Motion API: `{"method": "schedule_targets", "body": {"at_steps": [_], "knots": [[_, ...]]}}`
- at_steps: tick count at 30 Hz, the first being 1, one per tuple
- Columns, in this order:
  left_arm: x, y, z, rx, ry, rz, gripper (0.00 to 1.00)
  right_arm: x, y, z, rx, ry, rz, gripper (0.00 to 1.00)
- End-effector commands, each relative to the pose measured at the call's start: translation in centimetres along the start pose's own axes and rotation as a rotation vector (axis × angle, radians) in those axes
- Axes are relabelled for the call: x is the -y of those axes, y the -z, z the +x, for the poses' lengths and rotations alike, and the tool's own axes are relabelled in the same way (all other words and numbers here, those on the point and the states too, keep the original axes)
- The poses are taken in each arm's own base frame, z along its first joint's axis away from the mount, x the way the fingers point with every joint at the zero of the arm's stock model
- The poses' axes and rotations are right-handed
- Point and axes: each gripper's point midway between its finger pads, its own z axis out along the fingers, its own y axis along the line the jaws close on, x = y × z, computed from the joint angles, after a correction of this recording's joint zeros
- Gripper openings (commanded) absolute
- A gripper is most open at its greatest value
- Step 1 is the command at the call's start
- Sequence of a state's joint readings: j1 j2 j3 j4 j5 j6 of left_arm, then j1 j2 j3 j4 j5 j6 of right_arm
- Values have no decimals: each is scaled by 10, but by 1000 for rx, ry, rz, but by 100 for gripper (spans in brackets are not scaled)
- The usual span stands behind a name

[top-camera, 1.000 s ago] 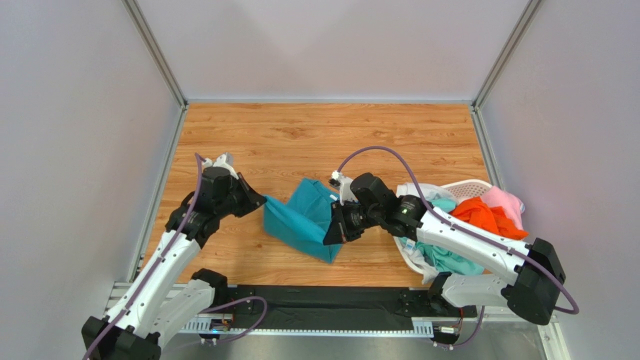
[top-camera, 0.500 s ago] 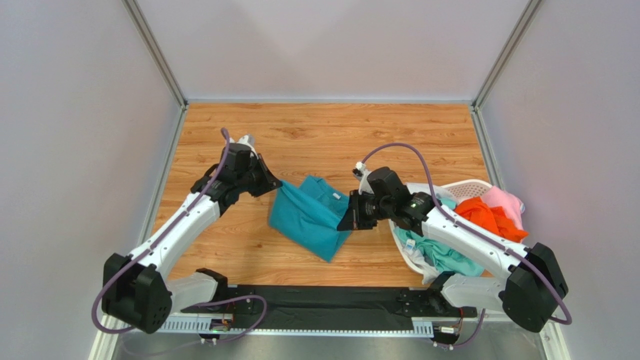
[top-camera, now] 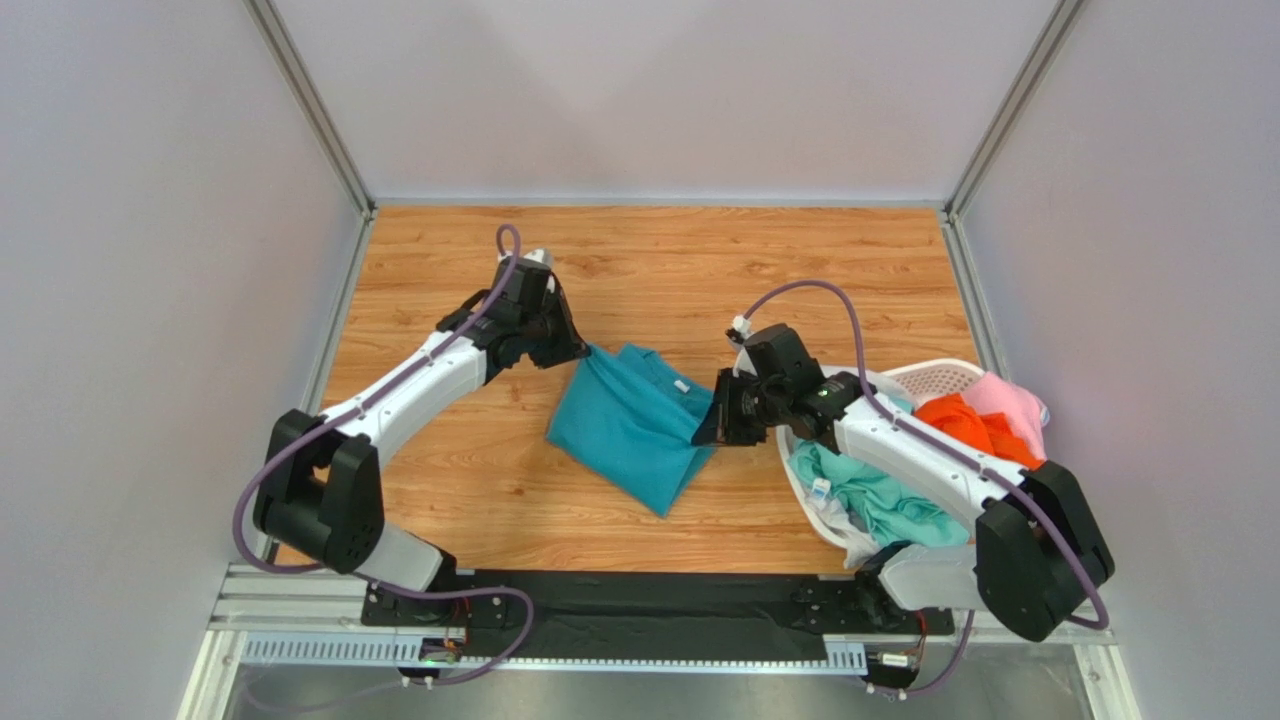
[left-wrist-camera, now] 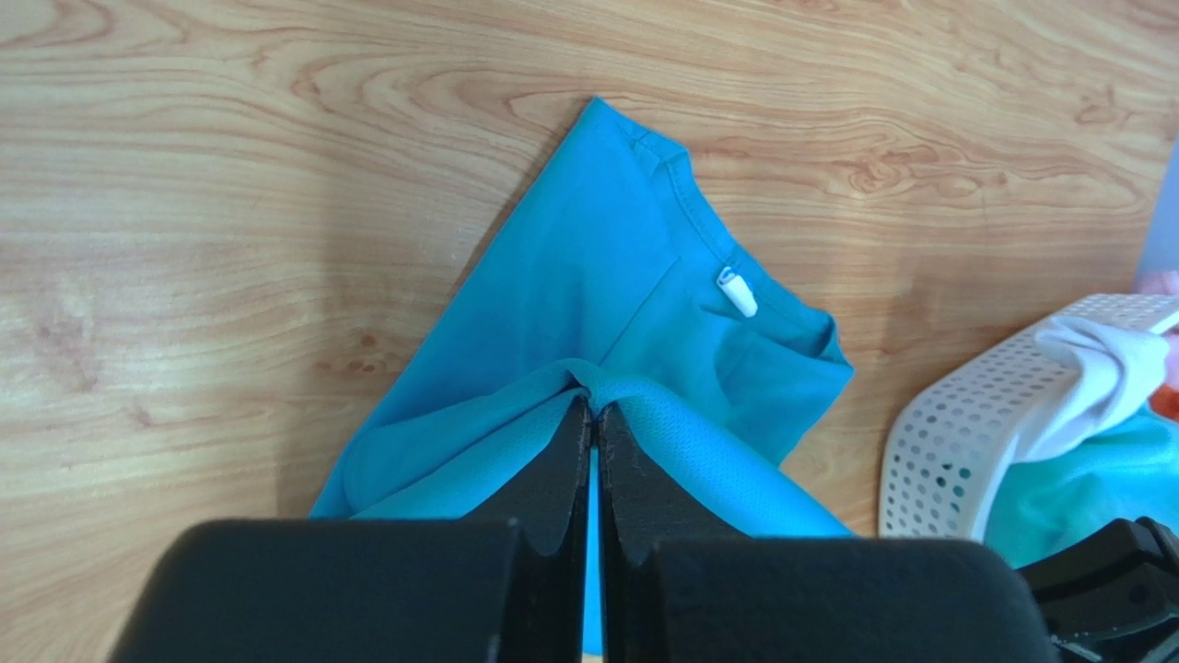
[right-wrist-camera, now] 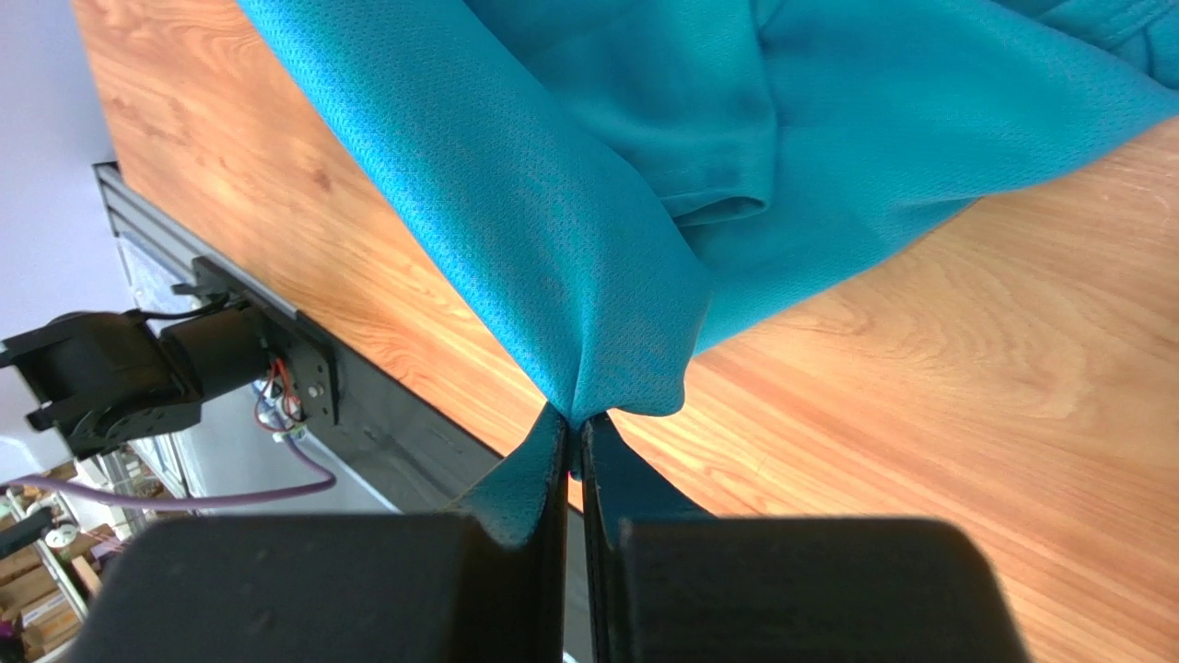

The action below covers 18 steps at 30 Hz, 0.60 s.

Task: Fold and stack the t-shirts
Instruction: Fold the tshirt

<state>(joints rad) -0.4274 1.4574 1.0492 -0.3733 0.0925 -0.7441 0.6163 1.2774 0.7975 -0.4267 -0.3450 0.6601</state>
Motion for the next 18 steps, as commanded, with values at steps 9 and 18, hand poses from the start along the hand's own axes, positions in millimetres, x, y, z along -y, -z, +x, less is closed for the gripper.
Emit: {"method": "schedule_targets", "body": {"at_steps": [9, 18], "knots": [[9, -43, -19, -17, -69, -28, 0, 31, -14, -17, 8, -41, 71, 9], [11, -68, -15, -76, -77, -34, 6, 50, -22, -29, 21, -53, 145, 17]]}}
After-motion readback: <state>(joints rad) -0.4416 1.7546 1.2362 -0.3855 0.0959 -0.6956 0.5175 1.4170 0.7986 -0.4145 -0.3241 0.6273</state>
